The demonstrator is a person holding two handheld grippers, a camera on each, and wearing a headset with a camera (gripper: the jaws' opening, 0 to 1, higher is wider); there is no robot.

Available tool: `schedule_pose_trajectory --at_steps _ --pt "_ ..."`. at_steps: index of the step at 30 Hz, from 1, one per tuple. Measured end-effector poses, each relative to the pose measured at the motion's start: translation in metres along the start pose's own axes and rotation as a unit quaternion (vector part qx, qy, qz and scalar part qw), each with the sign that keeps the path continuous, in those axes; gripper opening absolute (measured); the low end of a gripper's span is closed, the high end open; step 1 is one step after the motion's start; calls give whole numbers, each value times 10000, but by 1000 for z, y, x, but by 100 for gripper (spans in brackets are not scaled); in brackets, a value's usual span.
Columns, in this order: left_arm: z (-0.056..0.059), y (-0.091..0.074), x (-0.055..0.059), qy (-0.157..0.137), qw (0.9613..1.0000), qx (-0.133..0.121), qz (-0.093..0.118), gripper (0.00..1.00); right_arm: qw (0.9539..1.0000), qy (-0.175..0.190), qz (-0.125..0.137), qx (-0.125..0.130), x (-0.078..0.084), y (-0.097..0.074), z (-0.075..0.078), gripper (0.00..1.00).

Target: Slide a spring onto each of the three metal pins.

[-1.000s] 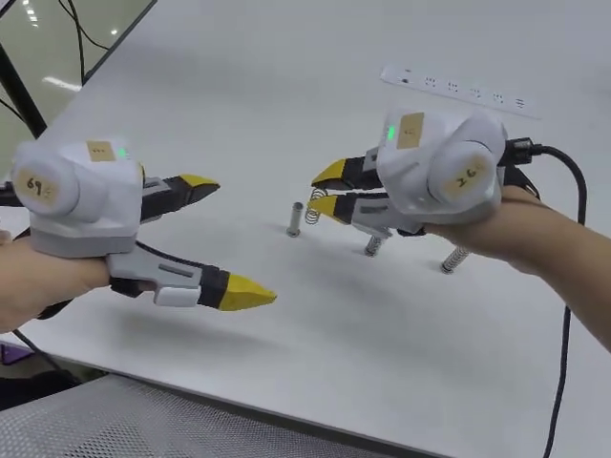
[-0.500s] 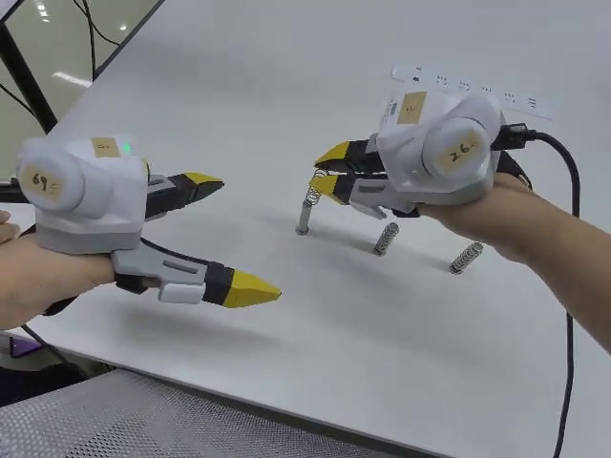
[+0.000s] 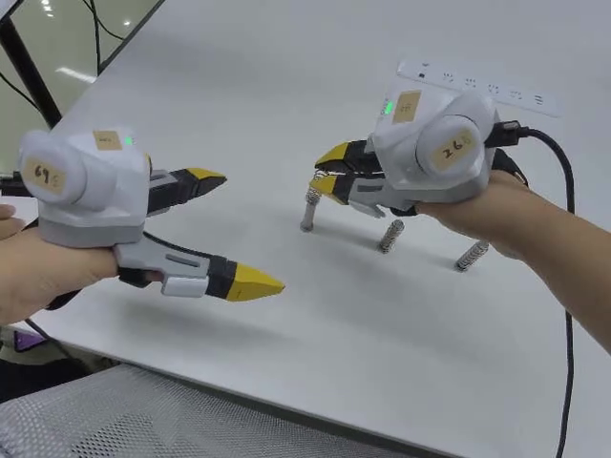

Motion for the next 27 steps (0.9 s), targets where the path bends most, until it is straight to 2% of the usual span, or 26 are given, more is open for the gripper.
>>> schedule_pose_trajectory --at_steps 5,15,19,23,25,27 --pt "-2 -1 1 -21 10000 -20 3 97 10000 29 -53 -48 2 4 -3 7" --pt "-2 0 3 -58 10000 -29 8 97 9994 -19 -275 -213 13 25 -12 8" --pt "-2 0 4 -64 10000 -33 -7 97 9991 102 -315 -281 20 32 -14 8" --pt "-2 0 4 -90 9999 -56 17 96 9989 219 -294 -292 27 37 -17 8" --pt "-2 0 3 -91 9999 -59 27 96 9992 283 -167 -235 26 37 -16 8" --pt "-3 0 3 -96 9999 -73 21 96 9989 358 -189 -228 27 38 -15 8"
Point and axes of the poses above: the centre of the closed fingertips' face, and the gripper's own axes: y roughly forward along the fingers, z roughly to its right, x roughly out of its underside, the point moved 8 cm from there along -y, roughly backward along the fingers, and after that the axes turned 2 degrees about -y, right-handed, at the moved point
